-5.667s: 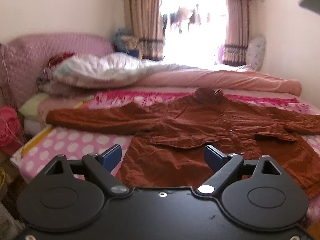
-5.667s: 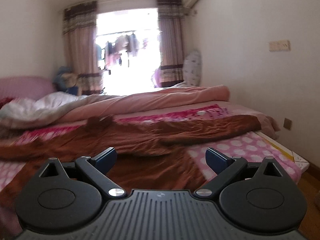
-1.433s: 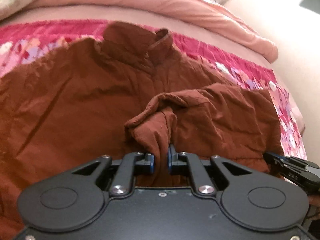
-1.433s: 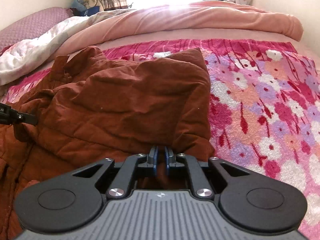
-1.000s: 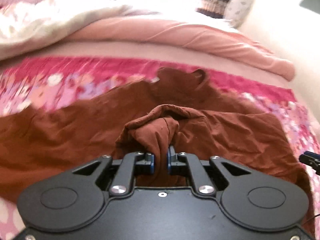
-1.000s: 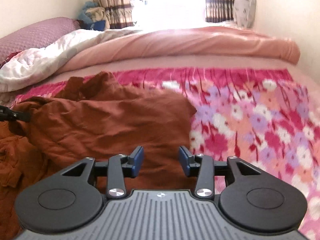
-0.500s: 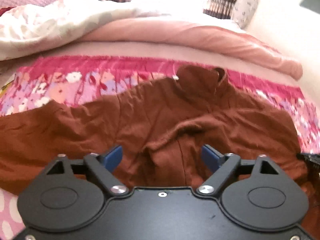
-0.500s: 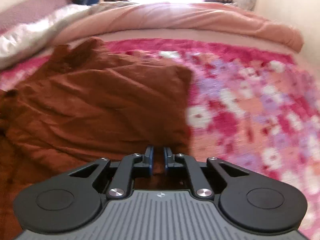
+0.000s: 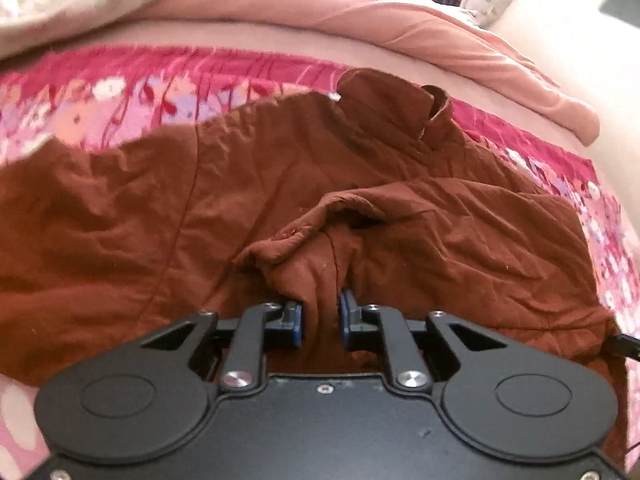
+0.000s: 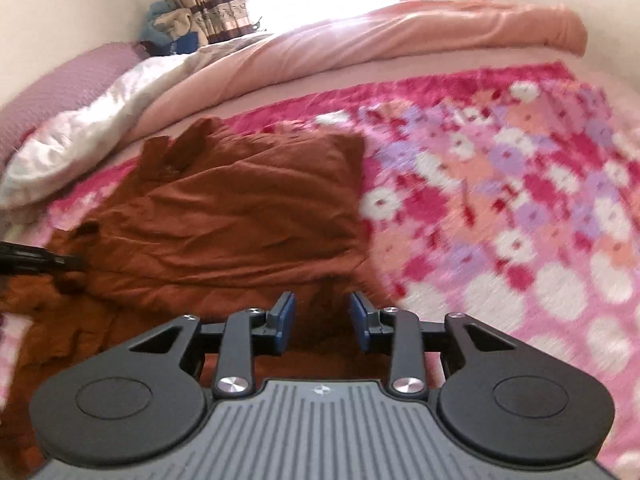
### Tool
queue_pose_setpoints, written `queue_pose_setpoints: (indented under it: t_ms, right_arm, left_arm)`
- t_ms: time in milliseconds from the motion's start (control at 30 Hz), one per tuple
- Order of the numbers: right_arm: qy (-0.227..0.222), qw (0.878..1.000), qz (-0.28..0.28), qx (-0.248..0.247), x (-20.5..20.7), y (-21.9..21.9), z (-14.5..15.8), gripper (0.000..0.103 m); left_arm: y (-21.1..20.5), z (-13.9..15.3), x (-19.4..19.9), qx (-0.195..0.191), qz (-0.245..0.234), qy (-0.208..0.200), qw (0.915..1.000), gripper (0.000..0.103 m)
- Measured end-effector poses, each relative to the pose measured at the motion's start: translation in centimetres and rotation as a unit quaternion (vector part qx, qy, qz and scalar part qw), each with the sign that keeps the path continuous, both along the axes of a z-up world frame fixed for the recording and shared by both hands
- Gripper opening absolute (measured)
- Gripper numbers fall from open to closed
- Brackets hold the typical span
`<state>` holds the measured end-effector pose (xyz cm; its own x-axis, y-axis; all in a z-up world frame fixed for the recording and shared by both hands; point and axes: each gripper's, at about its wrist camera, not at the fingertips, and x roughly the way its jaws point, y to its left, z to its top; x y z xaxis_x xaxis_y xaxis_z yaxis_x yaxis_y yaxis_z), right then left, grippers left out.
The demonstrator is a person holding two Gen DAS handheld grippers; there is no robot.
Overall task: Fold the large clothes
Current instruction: 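Open the right tool to release the sleeve on the jacket front, then move the left tool toward the other sleeve of the jacket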
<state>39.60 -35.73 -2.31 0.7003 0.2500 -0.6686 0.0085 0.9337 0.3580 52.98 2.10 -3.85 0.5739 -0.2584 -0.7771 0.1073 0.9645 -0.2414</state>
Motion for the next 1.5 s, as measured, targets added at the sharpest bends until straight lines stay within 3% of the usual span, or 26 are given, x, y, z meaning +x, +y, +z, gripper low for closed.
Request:
queue_pose_setpoints:
  t_ms: [67, 167, 300, 333, 400, 500, 567, 633, 667, 700, 833, 967, 1067, 1100, 1167, 1233, 1267, 1300, 1333, 1433, 1500]
  right_arm:
    - [-0.007, 1.000, 0.016, 0.008, -0.1, 1.0, 0.0, 0.039]
    - [0.009, 0.999, 0.034, -0.004, 1.1, 2.6, -0.7, 0.037]
    - [0.022, 0.998, 0.050, 0.009, 1.5, 3.7, -1.8, 0.037]
    - [0.021, 0.998, 0.053, 0.013, 1.5, 3.8, -2.0, 0.042]
    - [0.019, 0.999, 0.042, 0.015, 1.6, 3.6, -2.5, 0.050]
    - [0.011, 0.999, 0.017, 0.048, 2.1, 2.4, -2.9, 0.049]
    - [0.012, 0.997, -0.009, 0.071, 2.5, 1.4, -3.2, 0.043]
    - [0.017, 0.998, -0.026, 0.048, 2.8, 1.3, -3.4, 0.014]
    - [0.020, 0.999, -0.037, 0.032, 2.9, 1.2, -3.6, 0.006]
    - [0.016, 0.998, -0.049, 0.021, 2.8, 1.0, -3.7, 0.000]
    - [-0.005, 0.996, -0.083, -0.019, 2.4, 0.2, -3.6, 0.000]
    - [-0.014, 0.994, -0.108, -0.029, 2.0, -1.1, -3.1, 0.000]
    - [-0.008, 0.995, -0.093, -0.047, 1.9, -0.9, -2.8, 0.000]
    - [-0.013, 0.995, -0.079, -0.064, 1.7, -0.3, -2.2, 0.001]
    - [-0.035, 0.995, -0.054, -0.081, 1.3, 0.6, -0.7, 0.020]
    - [-0.066, 0.992, -0.042, -0.095, 1.5, 1.2, 1.1, 0.077]
    - [-0.077, 0.991, -0.038, -0.106, 2.3, 1.4, 1.8, 0.083]
    - [-0.079, 0.990, -0.037, -0.115, 3.3, 1.4, 2.1, 0.078]
    - [-0.072, 0.989, -0.033, -0.124, 4.6, 1.4, 2.0, 0.066]
    - [-0.044, 0.989, -0.021, -0.142, 8.6, 1.4, 0.5, 0.050]
    - [-0.029, 0.989, -0.013, -0.144, 10.4, 1.5, -0.7, 0.050]
  left_arm:
    - [-0.1, 0.7, -0.5, 0.008, -0.007, -0.013, 0.9999, 0.017]
    - [0.5, 1.7, -0.8, 0.011, 0.001, -0.025, 0.9996, 0.029]
    - [1.5, 3.0, -1.6, 0.032, 0.015, -0.050, 0.9981, 0.030]
    - [1.7, 3.0, -1.5, 0.030, 0.017, -0.051, 0.9981, 0.030]
    - [1.9, 3.0, -1.1, 0.025, 0.021, -0.048, 0.9983, 0.030]
    - [1.2, 3.3, -0.7, 0.028, 0.014, -0.050, 0.9982, 0.029]
    - [0.2, 3.9, -0.5, 0.022, 0.002, -0.059, 0.9980, 0.030]
    - [-1.2, 4.2, -0.1, 0.030, -0.013, -0.066, 0.9973, 0.038]
    - [-2.1, 3.8, 0.3, 0.042, -0.018, -0.063, 0.9970, 0.045]
    - [-2.6, 3.4, 0.8, 0.050, -0.017, -0.058, 0.9970, 0.045]
    - [-4.0, 1.5, 1.7, 0.045, -0.025, -0.037, 0.9980, 0.045]
    - [-4.4, 0.2, 2.1, 0.047, -0.025, -0.028, 0.9982, 0.045]
    - [-4.3, 0.1, 2.1, 0.053, -0.027, -0.033, 0.9977, 0.045]
    - [-4.2, 0.1, 2.1, 0.054, -0.026, -0.035, 0.9976, 0.045]
    - [-3.7, 0.3, 2.2, 0.046, -0.025, -0.034, 0.9980, 0.045]
    - [-3.3, 0.5, 2.2, 0.044, -0.020, -0.034, 0.9983, 0.045]
    - [-3.0, 0.4, 2.3, 0.049, -0.014, -0.032, 0.9982, 0.045]
    - [-2.8, 0.5, 2.3, 0.054, -0.009, -0.031, 0.9980, 0.045]
    - [-2.6, 0.5, 2.1, 0.057, -0.006, -0.033, 0.9978, 0.045]
    - [-1.9, 0.6, 1.7, 0.063, -0.001, -0.033, 0.9975, 0.048]
    - [-1.9, 0.1, 1.8, 0.067, -0.008, -0.027, 0.9974, 0.051]
